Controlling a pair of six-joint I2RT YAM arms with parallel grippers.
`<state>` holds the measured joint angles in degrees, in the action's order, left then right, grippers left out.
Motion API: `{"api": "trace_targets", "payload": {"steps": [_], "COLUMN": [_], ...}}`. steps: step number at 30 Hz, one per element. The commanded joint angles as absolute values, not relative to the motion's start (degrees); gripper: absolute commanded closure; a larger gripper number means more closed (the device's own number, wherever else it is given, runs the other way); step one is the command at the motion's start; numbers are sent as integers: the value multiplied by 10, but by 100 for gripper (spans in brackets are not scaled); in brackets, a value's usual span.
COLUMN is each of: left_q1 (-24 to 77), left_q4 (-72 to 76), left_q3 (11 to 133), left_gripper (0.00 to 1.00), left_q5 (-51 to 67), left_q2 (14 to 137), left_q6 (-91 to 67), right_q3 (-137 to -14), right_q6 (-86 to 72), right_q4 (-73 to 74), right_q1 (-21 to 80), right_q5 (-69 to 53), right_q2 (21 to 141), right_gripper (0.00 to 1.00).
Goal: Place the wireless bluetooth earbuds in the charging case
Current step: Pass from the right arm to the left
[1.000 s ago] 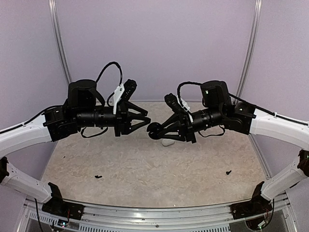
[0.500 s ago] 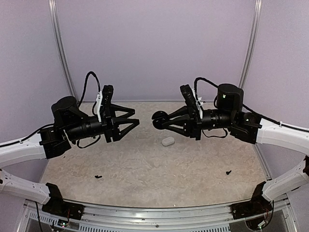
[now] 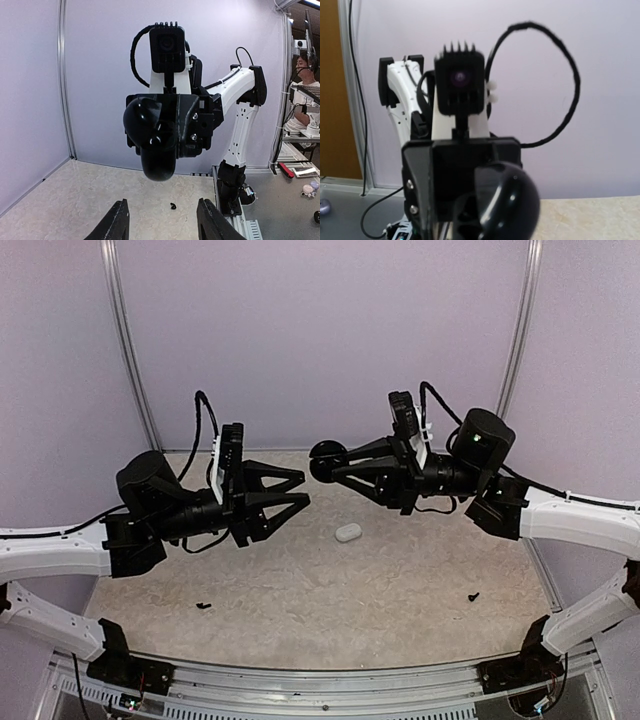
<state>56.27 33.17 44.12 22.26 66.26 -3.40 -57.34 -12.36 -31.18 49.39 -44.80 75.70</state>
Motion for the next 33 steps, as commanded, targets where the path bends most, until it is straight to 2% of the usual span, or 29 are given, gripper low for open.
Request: {"api": "trace_targets", "payload": {"steps": [1, 13, 21, 25, 33], "left_q1": [573, 584, 585, 585, 584], "left_q4": [370, 382, 376, 358, 315], "left_q3": [475, 497, 497, 493, 483], "left_gripper": [55, 65, 81, 89, 96], "left_q5": [221, 219, 226, 228, 218], "left_q2": [679, 709, 711, 701, 673], "left_q6": [-28, -27, -23, -15, -2], "right_q3": [-577, -581, -580, -580, -589], "right_q6": [-137, -134, -134, -125, -114], "right_q4": [-338, -342, -345, -328, -271], "right_q1": [500, 511, 512, 512, 508], "right_q5": [-466, -469, -474, -468, -462], "right_q2": [766, 777, 777, 770, 755], "right_gripper": [100, 99, 95, 84, 51]}}
